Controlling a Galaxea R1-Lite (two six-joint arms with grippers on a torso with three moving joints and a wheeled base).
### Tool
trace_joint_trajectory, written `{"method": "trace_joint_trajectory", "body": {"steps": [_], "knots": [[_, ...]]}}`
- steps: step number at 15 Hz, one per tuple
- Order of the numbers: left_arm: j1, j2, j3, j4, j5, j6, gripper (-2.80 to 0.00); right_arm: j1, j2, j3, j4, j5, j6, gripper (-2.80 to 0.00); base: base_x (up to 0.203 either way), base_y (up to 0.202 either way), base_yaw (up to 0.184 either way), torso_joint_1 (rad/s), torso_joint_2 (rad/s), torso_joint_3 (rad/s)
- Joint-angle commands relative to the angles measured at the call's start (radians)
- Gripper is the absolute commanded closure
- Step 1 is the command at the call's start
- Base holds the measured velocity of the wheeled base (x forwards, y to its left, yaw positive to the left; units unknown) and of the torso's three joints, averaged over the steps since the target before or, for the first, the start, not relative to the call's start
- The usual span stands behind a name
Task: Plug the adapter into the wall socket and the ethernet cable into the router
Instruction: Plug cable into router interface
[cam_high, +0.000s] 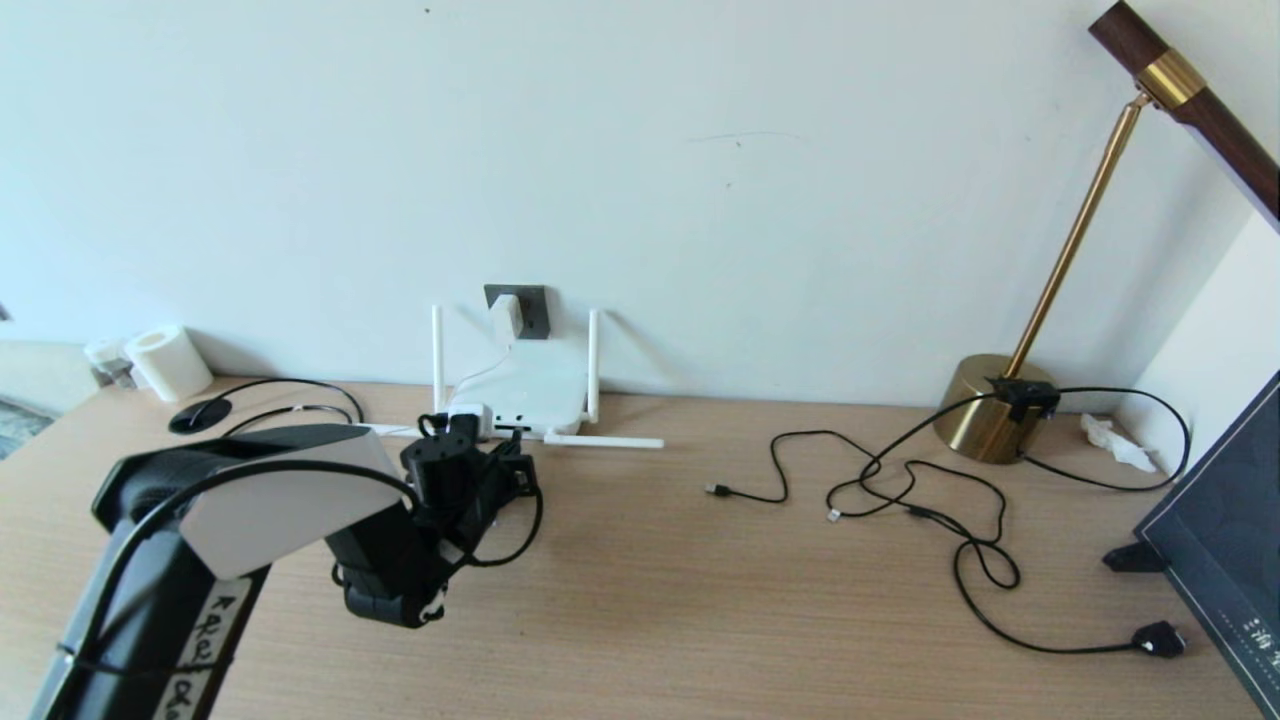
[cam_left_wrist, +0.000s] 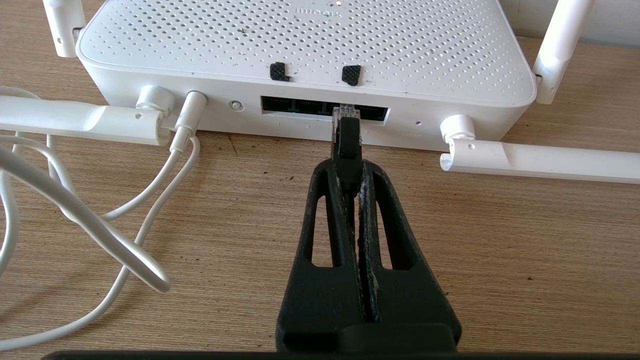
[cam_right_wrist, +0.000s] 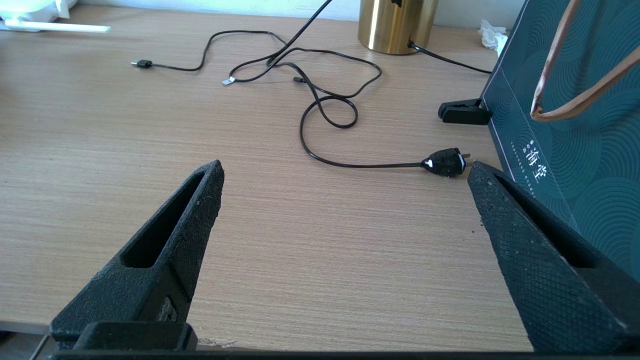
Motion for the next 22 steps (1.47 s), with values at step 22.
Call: {"method": "trace_joint_trajectory", "body": {"steps": [22], "knots": [[-0.001, -0.002, 0.010, -0.009, 0.003, 0.006, 0.00, 0.000, 0.002, 0.000, 0.000, 0.000, 0.000, -2.80, 0.000, 0.000, 0.000, 0.000, 0.00, 0.000]]}}
